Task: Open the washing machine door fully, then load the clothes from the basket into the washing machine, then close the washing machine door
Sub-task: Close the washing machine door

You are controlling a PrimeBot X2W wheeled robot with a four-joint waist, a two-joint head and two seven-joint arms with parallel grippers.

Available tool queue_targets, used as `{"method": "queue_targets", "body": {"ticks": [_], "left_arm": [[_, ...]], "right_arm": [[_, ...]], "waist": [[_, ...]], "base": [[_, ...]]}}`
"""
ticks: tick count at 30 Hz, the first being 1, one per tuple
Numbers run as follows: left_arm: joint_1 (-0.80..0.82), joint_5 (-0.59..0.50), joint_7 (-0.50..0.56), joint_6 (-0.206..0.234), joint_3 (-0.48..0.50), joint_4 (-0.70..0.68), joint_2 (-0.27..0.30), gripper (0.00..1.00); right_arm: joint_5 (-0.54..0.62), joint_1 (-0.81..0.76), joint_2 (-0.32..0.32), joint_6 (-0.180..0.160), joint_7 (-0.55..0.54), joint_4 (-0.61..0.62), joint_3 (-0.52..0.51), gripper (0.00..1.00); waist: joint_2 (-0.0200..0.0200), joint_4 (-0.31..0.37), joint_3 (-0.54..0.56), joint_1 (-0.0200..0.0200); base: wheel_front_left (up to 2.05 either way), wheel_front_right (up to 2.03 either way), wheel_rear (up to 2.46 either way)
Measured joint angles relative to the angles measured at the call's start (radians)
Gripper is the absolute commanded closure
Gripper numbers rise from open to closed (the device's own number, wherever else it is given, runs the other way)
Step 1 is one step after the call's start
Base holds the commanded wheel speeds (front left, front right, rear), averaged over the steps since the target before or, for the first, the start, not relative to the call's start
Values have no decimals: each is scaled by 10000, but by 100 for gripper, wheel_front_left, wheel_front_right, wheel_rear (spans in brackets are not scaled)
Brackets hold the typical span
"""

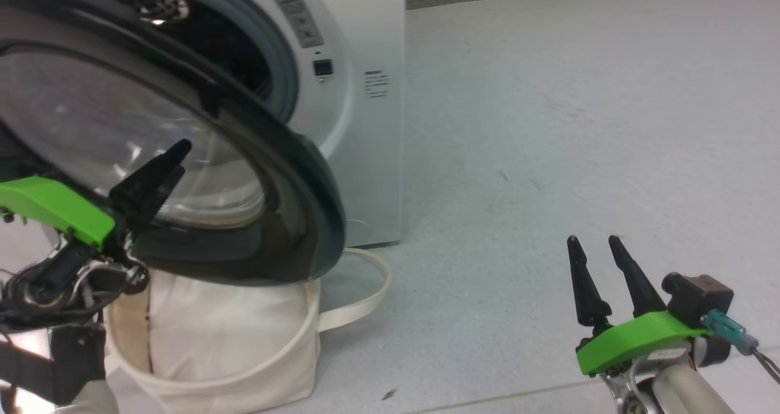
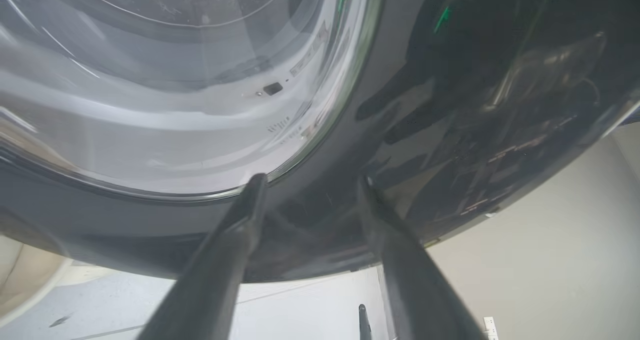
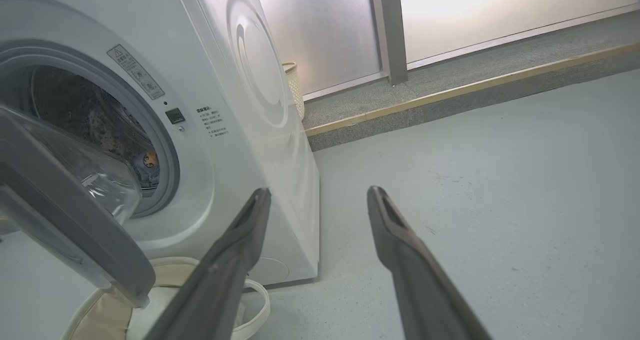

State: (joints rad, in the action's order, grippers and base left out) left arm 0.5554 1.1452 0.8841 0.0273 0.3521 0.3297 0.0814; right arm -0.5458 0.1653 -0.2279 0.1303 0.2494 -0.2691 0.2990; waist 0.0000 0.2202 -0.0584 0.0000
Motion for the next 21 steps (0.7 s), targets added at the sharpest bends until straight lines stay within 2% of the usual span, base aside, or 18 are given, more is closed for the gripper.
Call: {"method": "queue_targets", "body": {"ticks": [3, 6, 9, 12, 15, 21], "left_arm": [[-13, -58, 40, -71, -197, -13, 0, 0], [-139, -598, -86, -612, -552, -88, 171, 0], [-502, -1267, -669, -1124, -911, -165, 345, 0], [-860, -1875, -1653, -1434, -1340, -353, 476, 0], [-1065, -2276, -2681, -1511, -1864, -495, 685, 0], [-1778, -3409, -5605, -1513, -3179, -790, 1785, 0]], "right_arm": [[0, 0, 0, 0, 0, 0, -2, 0], [0, 1, -2, 0, 0, -4, -15, 0], [-2, 1, -2, 0, 0, -6, -35, 0], [-2, -2, -2, 0, 0, -10, -59, 0], [-2, -11, -13, 0, 0, -25, -82, 0], [-2, -75, -56, 0, 0, -35, -173, 0]], "waist": [[0, -328, 8, 0], [0, -682, 17, 0], [0, -1029, 42, 0], [0, -1361, 108, 0], [0, -1645, 219, 0], [0, -2087, 415, -1]], "base": [[0, 0, 0], [0, 0, 0], [0, 0, 0], [0, 0, 0], [0, 0, 0], [0, 0, 0]]}}
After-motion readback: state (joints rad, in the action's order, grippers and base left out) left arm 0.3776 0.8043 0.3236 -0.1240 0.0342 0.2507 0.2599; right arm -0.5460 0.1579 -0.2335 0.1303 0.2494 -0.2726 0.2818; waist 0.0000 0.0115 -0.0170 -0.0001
